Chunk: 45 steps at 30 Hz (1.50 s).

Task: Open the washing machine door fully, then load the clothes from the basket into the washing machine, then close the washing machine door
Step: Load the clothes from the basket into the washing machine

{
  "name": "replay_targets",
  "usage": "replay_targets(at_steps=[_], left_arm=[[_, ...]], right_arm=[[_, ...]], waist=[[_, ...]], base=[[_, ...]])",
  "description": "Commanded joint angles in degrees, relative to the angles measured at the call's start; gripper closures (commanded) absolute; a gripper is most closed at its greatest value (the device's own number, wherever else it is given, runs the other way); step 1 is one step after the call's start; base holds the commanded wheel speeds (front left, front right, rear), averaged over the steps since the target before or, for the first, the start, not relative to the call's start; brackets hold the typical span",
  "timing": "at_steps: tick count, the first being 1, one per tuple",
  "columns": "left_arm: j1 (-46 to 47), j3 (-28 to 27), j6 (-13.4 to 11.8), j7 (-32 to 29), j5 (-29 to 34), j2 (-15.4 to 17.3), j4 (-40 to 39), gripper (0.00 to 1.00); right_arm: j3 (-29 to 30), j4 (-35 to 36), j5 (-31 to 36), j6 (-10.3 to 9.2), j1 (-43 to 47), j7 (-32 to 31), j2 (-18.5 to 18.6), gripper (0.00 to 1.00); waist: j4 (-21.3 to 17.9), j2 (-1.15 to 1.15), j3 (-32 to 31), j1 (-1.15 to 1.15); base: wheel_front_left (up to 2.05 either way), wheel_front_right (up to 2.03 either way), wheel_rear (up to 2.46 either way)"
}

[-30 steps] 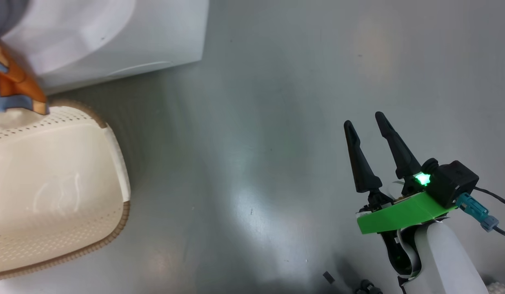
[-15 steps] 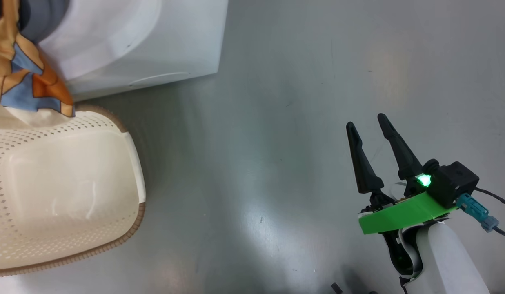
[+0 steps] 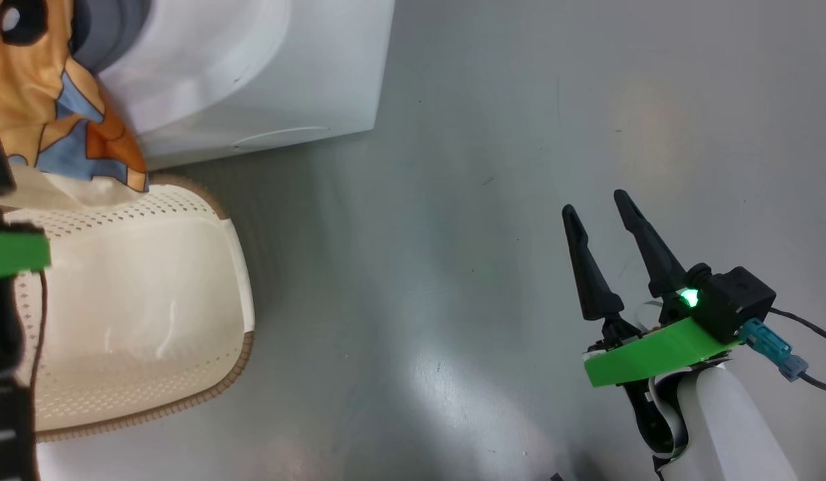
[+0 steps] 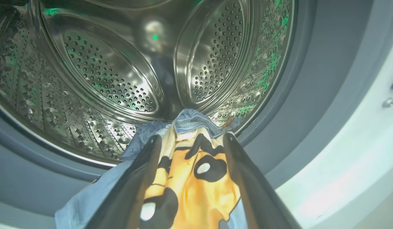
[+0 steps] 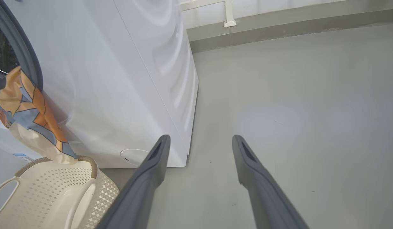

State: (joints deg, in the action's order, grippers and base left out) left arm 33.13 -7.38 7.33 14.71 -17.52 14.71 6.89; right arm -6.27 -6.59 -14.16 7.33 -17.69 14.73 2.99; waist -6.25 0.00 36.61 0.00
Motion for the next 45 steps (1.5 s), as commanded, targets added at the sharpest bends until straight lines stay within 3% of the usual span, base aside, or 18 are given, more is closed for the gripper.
replay_targets(at_steps=[1, 14, 45], left_arm=[[-2.1, -2.3, 0.1, 0.3, 0.7, 1.6, -2.2, 0.0], [-16.9, -8.1, 0.2, 0.3, 3.1, -4.5, -4.5, 0.0], [-32.0, -11.2, 0.2, 0.3, 4.3, -10.5, -7.1, 0.0]], right_arm=[[-1.2, 0.9, 0.3, 0.16, 1.5, 0.3, -0.1, 0.0], [-2.0, 0.4, 0.1, 0.16, 1.4, 0.3, -0.1, 0.0], [-0.9, 0.2, 0.3, 0.16, 2.6, 0.3, -0.1, 0.0]], waist=[[0.1, 0.0, -0.1, 0.0], [-0.5, 0.0, -0.8, 0.0], [0.8, 0.0, -2.8, 0.0]], base=[[0.0, 0.0, 0.0], [0.0, 0.0, 0.0], [0.0, 0.0, 0.0]])
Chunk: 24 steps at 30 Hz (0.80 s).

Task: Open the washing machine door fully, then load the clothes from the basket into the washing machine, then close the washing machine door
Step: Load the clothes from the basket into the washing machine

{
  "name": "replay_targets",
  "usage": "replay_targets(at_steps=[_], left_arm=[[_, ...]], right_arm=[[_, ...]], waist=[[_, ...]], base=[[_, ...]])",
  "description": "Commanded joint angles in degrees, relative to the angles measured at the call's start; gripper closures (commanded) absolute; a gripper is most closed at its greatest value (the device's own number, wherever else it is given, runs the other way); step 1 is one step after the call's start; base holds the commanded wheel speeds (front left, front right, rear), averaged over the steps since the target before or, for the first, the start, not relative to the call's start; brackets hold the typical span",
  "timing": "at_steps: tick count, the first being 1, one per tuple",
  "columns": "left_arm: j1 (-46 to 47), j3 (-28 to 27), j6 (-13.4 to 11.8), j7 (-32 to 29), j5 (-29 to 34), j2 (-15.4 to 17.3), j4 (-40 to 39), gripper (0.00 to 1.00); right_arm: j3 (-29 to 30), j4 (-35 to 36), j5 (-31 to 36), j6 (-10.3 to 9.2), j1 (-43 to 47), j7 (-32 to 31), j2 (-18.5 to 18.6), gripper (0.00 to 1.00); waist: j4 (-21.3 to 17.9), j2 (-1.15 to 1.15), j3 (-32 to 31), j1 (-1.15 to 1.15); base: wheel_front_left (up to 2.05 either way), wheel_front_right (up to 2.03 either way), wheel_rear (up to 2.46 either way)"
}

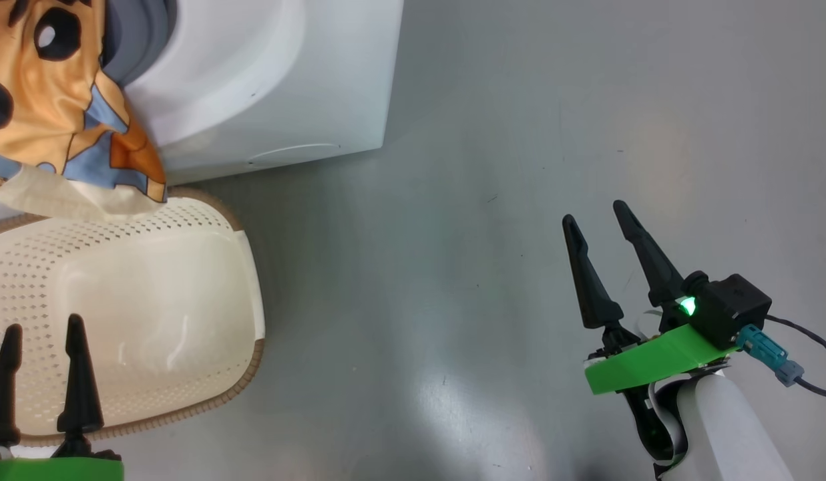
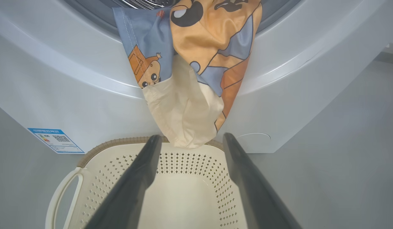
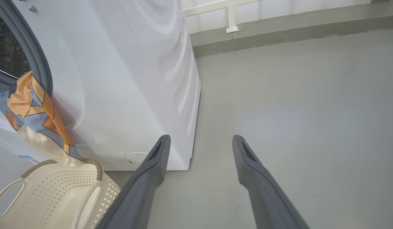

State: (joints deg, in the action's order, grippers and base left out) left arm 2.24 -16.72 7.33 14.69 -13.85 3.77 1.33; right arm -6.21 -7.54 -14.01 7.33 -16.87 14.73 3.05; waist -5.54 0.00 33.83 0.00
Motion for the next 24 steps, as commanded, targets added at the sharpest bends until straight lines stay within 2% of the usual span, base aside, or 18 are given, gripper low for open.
replay_targets(at_steps=[1, 16, 24], left_arm=[[-1.1, -1.8, 0.2, 0.3, 0.6, 0.4, -1.6, 0.0], [1.8, -0.8, 0.2, 0.3, 0.1, 0.2, -1.4, 0.0], [9.1, -0.5, 0.2, 0.3, -2.2, 3.1, 2.2, 0.0]], right_arm=[[-1.0, 1.1, 0.2, 0.16, 1.8, 0.3, -0.2, 0.0], [-1.4, 0.9, -0.5, 0.16, 1.6, 0.3, -0.2, 0.0], [-2.3, 0.8, -0.9, 0.16, 0.9, 0.3, -0.2, 0.0]], waist=[[0.1, 0.0, -0.1, 0.0], [-0.6, 0.0, -0.3, 0.0], [-1.7, 0.0, 0.4, 0.0]], base=[[0.0, 0.0, 0.0], [0.0, 0.0, 0.0], [0.0, 0.0, 0.0]])
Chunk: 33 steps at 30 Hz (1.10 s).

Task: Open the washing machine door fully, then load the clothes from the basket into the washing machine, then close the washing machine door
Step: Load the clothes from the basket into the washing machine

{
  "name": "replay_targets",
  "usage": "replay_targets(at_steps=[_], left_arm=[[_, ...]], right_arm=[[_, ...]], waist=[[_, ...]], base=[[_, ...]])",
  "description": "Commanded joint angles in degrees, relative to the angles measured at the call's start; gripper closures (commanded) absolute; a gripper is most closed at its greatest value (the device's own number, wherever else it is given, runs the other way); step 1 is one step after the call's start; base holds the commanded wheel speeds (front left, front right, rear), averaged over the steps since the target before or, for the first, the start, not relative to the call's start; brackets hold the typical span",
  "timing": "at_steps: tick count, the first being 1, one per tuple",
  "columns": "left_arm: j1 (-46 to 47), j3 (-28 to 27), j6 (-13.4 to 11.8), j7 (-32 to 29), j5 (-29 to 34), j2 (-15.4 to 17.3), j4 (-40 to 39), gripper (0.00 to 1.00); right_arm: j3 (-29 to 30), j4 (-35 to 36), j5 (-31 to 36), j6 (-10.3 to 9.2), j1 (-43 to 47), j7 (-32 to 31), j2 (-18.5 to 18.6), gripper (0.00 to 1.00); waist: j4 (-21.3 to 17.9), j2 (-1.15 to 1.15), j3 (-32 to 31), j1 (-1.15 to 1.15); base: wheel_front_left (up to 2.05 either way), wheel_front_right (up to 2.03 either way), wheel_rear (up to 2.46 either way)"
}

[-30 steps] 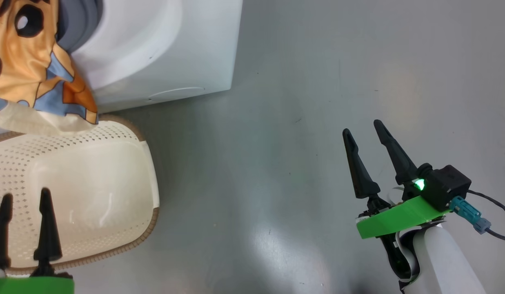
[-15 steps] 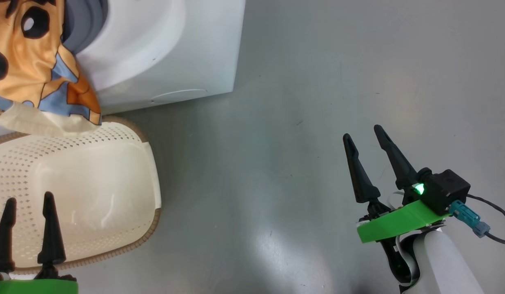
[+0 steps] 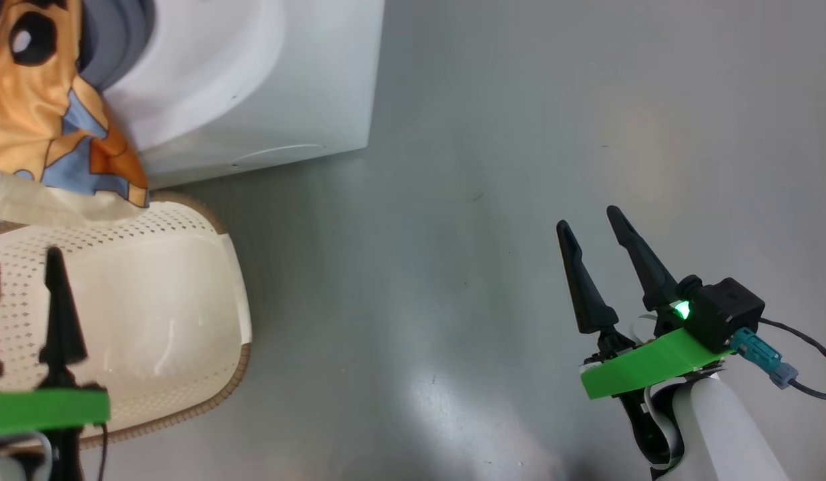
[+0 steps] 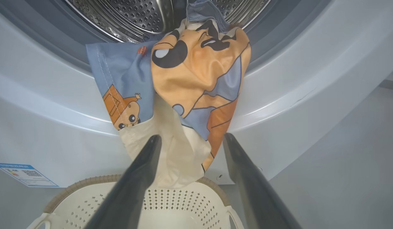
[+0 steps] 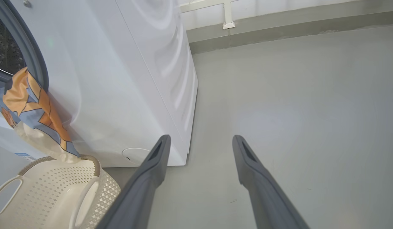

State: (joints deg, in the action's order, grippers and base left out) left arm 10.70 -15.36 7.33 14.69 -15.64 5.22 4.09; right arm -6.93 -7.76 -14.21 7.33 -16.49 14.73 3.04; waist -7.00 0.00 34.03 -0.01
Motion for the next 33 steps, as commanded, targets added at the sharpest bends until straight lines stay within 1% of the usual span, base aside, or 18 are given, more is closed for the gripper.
replay_targets(at_steps=[1, 4, 8, 14, 21, 30, 33], left_arm=[[1.8, -1.8, 0.2, 0.3, -0.6, 2.1, 0.2, 0.0], [5.1, -1.2, 0.2, 0.3, -1.0, 3.4, 2.0, 0.0], [8.5, 0.4, 0.2, 0.3, -1.6, 4.2, 4.0, 0.0], [11.4, 0.8, 0.2, 0.3, -1.9, 3.9, 8.0, 0.0], [15.9, -2.8, 0.2, 0.3, -2.2, 3.5, 15.2, 0.0], [20.3, -0.6, 0.2, 0.3, -4.1, 3.9, 17.4, 0.0], [21.3, -0.9, 0.2, 0.3, -4.9, 4.3, 18.7, 0.0]], right_arm=[[-1.6, 1.0, -0.8, 0.16, 0.5, 0.3, -0.2, 0.0], [-2.1, 1.0, -1.0, 0.16, 0.4, 0.3, -0.2, 0.0], [-2.2, 1.0, -1.5, 0.16, 0.2, 0.3, -0.2, 0.0], [-2.3, 1.0, -1.9, 0.16, 0.4, 0.3, -0.2, 0.0], [-2.3, 1.4, -1.9, 0.16, 0.2, 0.3, -0.2, 0.0], [-2.0, 1.9, -1.4, 0.16, -0.2, 0.3, -0.2, 0.0], [-2.1, 2.1, -1.6, 0.16, -0.4, 0.3, -0.2, 0.0]], waist=[[-0.5, 0.0, 0.3, 0.01], [-1.3, 0.0, 0.7, 0.01], [-2.2, 0.0, 1.0, 0.01], [-2.9, 0.0, 1.4, 0.01], [-3.4, 0.0, 3.2, 0.01], [-3.2, 0.0, 6.3, 0.01], [-3.3, 0.0, 7.1, 0.01]], base=[[0.0, 0.0, 0.0], [0.0, 0.0, 0.0], [0.0, 0.0, 0.0], [0.0, 0.0, 0.0], [0.0, 0.0, 0.0], [0.0, 0.0, 0.0], [0.0, 0.0, 0.0]])
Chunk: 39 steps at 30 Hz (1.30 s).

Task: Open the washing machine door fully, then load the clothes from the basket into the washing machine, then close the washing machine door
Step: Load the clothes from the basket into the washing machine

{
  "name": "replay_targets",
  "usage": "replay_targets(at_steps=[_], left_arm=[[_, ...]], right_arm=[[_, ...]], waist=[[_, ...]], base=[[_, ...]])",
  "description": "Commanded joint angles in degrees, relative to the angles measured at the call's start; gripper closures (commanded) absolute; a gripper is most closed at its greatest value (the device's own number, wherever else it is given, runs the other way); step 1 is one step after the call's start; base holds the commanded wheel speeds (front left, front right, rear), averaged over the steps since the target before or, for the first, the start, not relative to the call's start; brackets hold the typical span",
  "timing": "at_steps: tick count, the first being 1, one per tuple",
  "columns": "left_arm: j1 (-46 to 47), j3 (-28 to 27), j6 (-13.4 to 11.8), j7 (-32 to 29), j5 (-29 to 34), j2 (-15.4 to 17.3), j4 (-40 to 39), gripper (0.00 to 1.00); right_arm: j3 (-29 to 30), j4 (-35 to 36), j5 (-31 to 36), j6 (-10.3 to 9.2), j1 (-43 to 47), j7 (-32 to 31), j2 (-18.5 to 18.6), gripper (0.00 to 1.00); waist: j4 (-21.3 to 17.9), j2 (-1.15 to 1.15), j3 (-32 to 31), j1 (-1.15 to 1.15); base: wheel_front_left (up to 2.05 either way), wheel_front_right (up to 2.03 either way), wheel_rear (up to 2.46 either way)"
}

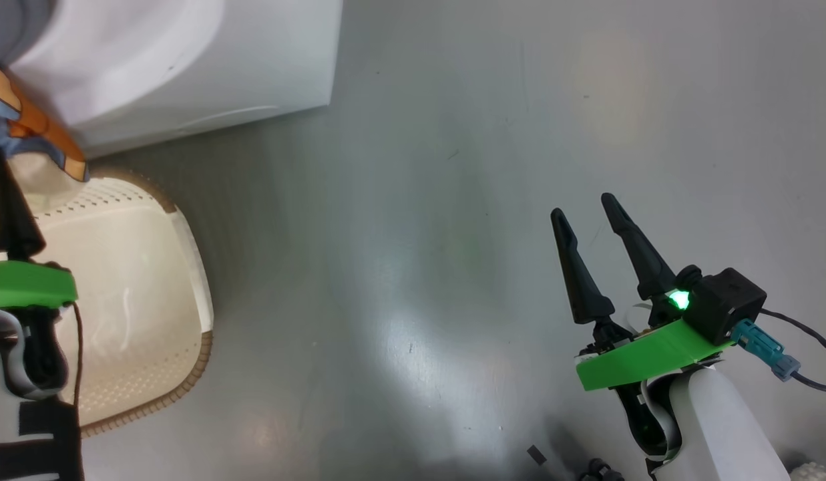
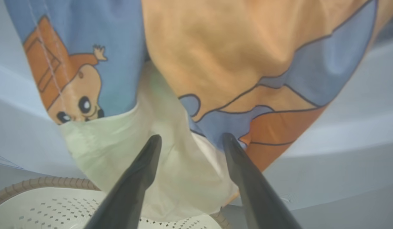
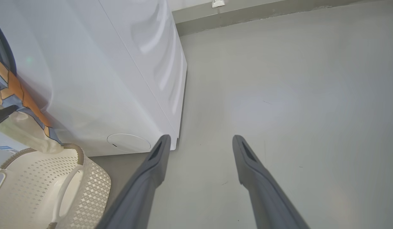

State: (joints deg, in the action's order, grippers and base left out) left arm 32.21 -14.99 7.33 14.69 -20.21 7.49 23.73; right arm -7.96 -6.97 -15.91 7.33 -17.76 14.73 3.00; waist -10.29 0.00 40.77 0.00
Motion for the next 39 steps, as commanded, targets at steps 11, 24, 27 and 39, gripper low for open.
replay_targets(at_steps=[11, 24, 27, 39], left_arm=[[6.0, -3.6, 0.2, 0.3, -5.2, 5.3, 4.2, 0.0], [5.1, 6.6, 0.2, 0.3, -15.0, 10.0, -1.0, 1.0], [4.1, 6.9, 0.2, 0.3, -14.4, 10.3, -2.2, 1.0], [-3.1, 7.1, 0.2, 0.3, -10.2, 8.1, -9.3, 1.0]], right_arm=[[-1.0, 1.6, -0.5, 0.16, 0.1, 0.3, -0.1, 0.0], [-1.1, 1.5, -1.0, 0.16, -0.4, 0.3, -0.1, 0.0], [-1.1, 1.2, -1.1, 0.16, -0.4, 0.3, -0.1, 0.0], [-1.1, 0.0, -1.2, 0.16, 0.0, 0.3, -0.1, 0.0]], waist=[[-0.2, 0.0, 2.7, 0.0], [0.1, 0.0, 2.9, 0.0], [0.3, 0.0, 2.3, 0.0], [1.5, 0.0, -1.8, 0.0]], base=[[0.0, 0.0, 0.0], [0.0, 0.0, 0.0], [0.0, 0.0, 0.0], [0.0, 0.0, 0.0]])
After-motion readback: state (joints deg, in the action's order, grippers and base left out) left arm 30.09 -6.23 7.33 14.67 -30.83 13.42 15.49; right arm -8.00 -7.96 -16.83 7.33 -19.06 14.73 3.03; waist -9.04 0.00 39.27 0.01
